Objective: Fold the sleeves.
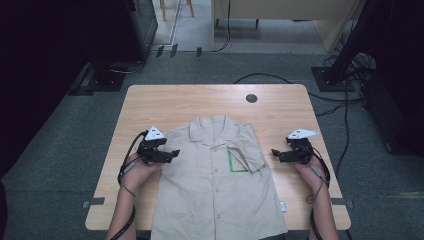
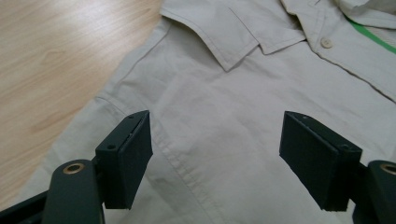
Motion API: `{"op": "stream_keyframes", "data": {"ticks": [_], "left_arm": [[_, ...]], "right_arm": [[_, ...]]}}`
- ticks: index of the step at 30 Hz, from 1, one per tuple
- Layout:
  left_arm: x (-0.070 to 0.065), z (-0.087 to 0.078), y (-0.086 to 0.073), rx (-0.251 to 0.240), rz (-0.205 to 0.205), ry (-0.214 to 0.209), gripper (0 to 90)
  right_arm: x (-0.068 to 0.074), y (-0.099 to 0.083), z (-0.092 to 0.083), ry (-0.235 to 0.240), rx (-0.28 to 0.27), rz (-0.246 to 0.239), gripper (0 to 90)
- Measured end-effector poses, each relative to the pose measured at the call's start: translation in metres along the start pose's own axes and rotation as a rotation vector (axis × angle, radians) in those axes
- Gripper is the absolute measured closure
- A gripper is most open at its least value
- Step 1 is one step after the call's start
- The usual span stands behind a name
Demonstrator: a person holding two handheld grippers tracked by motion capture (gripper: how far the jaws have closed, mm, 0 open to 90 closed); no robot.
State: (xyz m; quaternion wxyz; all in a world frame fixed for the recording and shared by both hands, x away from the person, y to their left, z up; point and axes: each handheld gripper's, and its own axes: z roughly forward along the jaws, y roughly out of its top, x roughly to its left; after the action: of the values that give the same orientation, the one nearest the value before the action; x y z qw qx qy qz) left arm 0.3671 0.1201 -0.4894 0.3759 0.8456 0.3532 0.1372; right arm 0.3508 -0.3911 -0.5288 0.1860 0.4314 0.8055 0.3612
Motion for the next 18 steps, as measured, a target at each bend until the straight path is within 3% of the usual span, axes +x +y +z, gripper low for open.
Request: {"op": "stream_keyframes", "data": {"ticks": [14,16,18], "left_arm": [[0.016,0.006,0.005,-0.049,-0.003,0.006,25.6],[0.019,0.004,0.004,-0.058,0.012,0.01,31.0],[0.021,0.003,0.004,-0.059,0.009,0.009,30.7]], "right_arm": [[0.001,0.0,0.001,-0.01,-0.001,0.005,15.6],[0.001,0.0,0.001,-0.01,-0.001,0.005,15.6],[0.001,0.0,0.001,-0.01,-0.001,0.006,15.6]]}}
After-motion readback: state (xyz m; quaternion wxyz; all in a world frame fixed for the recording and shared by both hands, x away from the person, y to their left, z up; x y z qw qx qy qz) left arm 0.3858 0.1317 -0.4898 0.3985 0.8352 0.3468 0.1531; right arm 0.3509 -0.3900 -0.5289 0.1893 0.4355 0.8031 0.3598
